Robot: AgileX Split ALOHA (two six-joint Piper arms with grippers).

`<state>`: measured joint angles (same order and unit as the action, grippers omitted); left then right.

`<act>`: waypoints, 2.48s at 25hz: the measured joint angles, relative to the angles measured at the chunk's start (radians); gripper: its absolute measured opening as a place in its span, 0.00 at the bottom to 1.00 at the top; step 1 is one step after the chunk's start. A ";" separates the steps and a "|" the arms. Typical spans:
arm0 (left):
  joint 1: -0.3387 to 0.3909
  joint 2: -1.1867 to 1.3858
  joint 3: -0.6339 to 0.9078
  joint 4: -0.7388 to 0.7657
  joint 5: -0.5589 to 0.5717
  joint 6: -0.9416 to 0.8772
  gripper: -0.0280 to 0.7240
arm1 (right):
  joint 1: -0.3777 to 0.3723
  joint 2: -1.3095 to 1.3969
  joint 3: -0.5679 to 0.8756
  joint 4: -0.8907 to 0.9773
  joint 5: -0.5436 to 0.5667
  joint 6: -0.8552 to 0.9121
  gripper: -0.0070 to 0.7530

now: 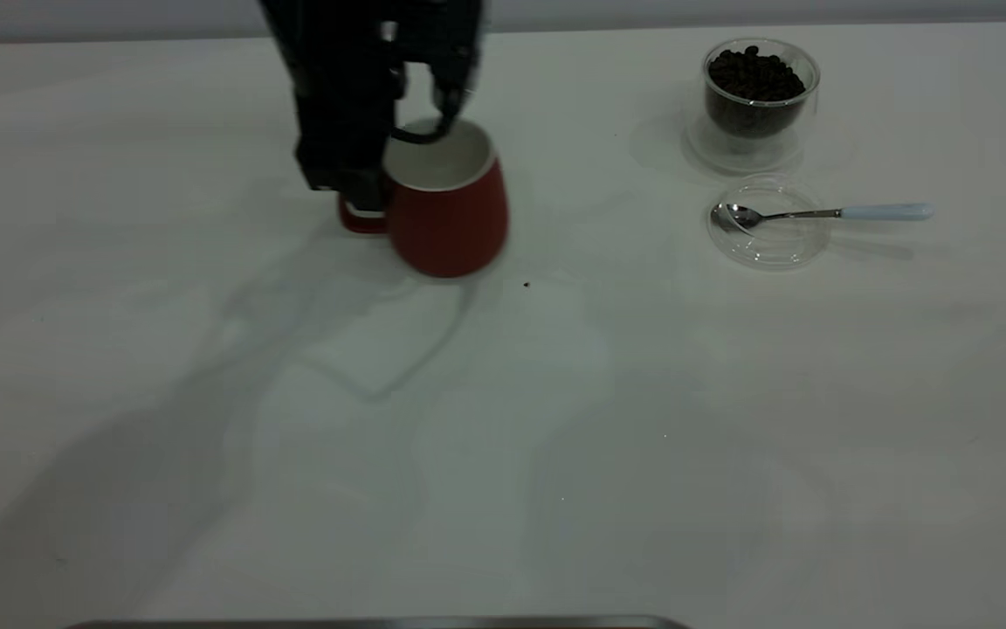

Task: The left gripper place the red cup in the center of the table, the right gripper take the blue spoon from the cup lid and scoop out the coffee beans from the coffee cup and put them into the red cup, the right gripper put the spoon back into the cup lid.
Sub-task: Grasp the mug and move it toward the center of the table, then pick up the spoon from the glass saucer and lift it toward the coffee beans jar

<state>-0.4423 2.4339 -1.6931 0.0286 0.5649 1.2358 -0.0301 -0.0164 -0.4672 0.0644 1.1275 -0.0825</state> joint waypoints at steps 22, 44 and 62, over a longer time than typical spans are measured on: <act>-0.041 -0.666 0.000 0.139 0.584 -0.851 0.82 | 0.000 0.000 0.000 -0.004 0.000 0.001 0.78; -0.041 -1.851 0.771 -0.022 0.599 -1.132 0.82 | 0.000 0.000 0.000 -0.009 0.000 0.001 0.78; -0.041 -2.154 1.208 -0.036 0.562 -1.205 0.82 | 0.000 0.000 0.000 -0.009 0.000 0.001 0.78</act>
<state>-0.4836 0.2804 -0.4849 -0.0071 1.1266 0.0306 -0.0301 -0.0164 -0.4672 0.0552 1.1275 -0.0817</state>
